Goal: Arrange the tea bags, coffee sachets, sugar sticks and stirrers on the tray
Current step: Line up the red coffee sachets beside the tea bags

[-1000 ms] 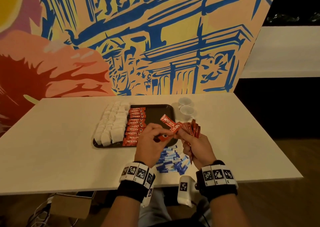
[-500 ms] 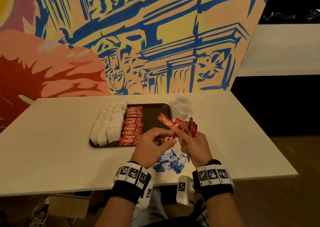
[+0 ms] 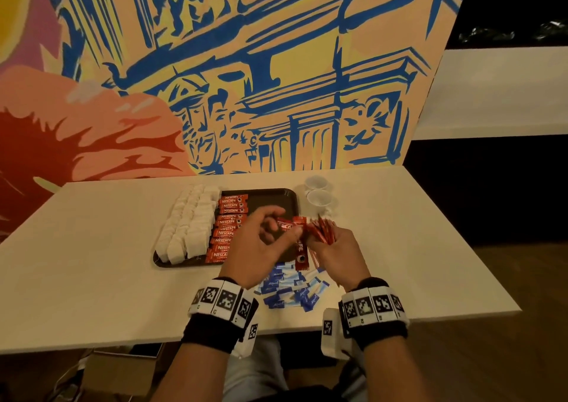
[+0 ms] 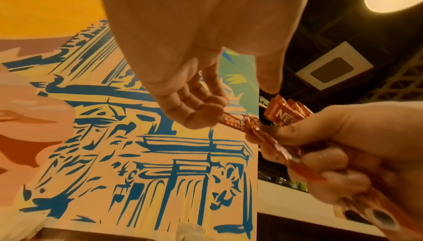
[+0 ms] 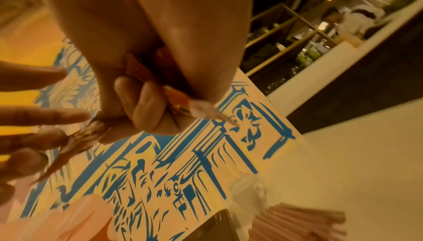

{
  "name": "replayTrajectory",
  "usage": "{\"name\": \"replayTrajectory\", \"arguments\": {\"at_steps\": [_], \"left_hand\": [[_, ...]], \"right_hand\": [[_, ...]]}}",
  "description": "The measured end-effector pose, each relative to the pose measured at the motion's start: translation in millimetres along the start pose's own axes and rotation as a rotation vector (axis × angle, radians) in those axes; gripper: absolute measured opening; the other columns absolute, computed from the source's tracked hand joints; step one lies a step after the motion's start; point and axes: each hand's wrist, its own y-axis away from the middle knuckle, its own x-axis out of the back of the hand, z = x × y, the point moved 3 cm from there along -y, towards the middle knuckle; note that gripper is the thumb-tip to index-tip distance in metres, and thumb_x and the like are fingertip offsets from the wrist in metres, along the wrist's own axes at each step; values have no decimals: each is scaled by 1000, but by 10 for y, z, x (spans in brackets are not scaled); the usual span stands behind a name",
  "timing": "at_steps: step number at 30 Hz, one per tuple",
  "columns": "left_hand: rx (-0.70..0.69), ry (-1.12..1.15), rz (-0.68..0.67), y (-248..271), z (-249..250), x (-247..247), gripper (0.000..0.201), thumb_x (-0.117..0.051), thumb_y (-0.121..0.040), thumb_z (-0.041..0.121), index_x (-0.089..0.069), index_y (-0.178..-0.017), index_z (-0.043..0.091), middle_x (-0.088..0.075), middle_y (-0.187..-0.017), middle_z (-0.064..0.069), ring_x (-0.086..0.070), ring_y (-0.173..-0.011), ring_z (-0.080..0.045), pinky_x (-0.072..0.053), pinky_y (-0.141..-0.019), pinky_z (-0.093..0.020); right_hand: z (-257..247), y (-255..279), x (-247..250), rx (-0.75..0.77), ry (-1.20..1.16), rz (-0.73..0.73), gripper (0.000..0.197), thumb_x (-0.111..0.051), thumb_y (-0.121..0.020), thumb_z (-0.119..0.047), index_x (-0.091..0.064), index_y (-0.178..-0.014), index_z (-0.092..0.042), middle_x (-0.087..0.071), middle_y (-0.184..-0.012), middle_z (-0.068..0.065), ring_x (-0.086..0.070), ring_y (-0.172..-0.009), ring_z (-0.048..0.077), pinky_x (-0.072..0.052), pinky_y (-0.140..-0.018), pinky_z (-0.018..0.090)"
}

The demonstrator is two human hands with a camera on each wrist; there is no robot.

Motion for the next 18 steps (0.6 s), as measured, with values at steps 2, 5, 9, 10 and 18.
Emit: {"name": "replayTrajectory", "arguments": {"at_steps": [2,5,9,10,18], "left_hand": [[-49,-114,61,-55,51,80,36,-71,-87,45,-62,-121,36,-53,-102,5,-53,-83,-8,-44,-71,-9],[-61,-237,24,-130,44,126,16,-69,-90,40,-68,-106,41,-47,-114,6,-49,-93,3,-40,-79,-5],[-27,-221,-26,-236,-52,217,4,-71,-89,37,-69,-92,39,-49,-116,8,-45,-106,8,-31,-86,-1],[-21,-171,-61,-269,-68,233,2,-70,-90,35,-70,-92,36,-55,-113,7,-51,-105,1,-36,-88,-7],[199,199,70,-598,-301,308,10,-68,-94,15,-69,-99,7,-67,-86,-9,-61,-59,-14,-54,-56,-29]], "right_hand": [[-53,-28,-20,35,80,-90,17,-73,-91,-39,-75,-99,-24,-77,-91,-3,-72,-88,16,-56,-89,47],[-205,-30,-53,107,92,-178,16,-68,-96,-37,-74,-103,-24,-77,-92,-6,-72,-88,8,-55,-83,33],[-287,-149,-53,116,121,-242,17,-67,-96,-37,-74,-103,-24,-77,-91,-8,-71,-88,3,-51,-80,25],[-303,-187,-63,106,133,-259,18,-68,-95,-42,-74,-103,-27,-77,-92,-8,-72,-89,5,-53,-81,28],[-290,-621,-170,-23,92,-403,21,-73,-92,-36,-72,-94,-15,-72,-70,-6,-57,-52,-2,-41,-51,15]]}}
